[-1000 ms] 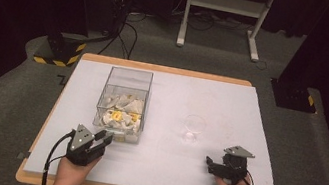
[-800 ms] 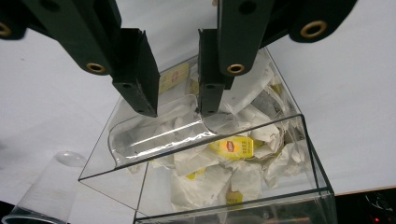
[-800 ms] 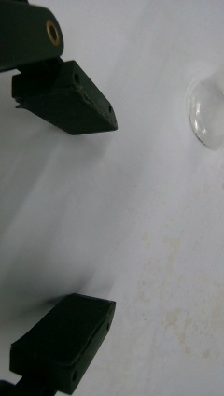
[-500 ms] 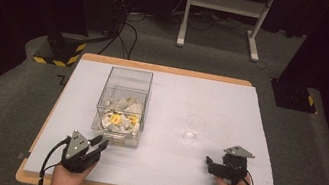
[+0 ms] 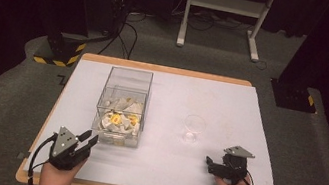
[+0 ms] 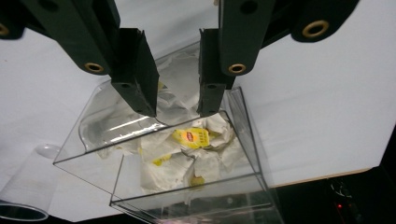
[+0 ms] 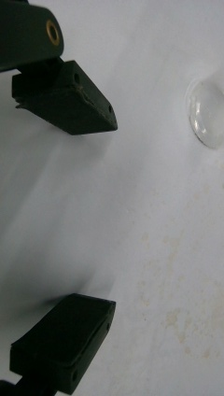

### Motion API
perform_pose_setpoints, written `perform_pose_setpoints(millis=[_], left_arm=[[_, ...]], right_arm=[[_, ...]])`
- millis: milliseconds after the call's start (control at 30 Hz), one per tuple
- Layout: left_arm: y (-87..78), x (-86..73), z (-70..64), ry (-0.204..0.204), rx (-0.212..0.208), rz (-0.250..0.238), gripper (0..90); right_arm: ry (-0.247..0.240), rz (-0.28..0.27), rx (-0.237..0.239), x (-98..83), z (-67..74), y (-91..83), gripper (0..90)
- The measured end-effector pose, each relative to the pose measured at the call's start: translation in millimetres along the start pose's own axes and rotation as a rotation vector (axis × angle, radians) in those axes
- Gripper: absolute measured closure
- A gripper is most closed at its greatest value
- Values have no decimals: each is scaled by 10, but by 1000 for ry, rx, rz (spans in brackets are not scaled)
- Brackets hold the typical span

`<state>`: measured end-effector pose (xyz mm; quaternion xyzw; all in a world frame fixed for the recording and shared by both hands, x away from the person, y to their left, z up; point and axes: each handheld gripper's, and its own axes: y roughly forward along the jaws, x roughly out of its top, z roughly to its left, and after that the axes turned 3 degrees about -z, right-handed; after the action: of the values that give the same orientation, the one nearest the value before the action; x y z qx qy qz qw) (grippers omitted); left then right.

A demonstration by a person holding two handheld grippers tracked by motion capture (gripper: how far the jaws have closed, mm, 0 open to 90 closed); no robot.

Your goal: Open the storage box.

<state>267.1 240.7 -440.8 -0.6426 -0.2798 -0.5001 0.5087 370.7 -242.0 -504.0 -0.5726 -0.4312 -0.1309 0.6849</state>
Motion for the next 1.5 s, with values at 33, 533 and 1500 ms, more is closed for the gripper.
perform_pose_setpoints(millis=[33,533,1500], left_arm=[[-5,11,17,-2,4,1,677],[110,197,186,-5,38,2,664],[514,161,252,-27,63,17,716]], right_arm=[[0,0,0,0,0,0,126],[-1,-2,0,-1,0,2,125],[1,-1,-1,-1,1,0,126]])
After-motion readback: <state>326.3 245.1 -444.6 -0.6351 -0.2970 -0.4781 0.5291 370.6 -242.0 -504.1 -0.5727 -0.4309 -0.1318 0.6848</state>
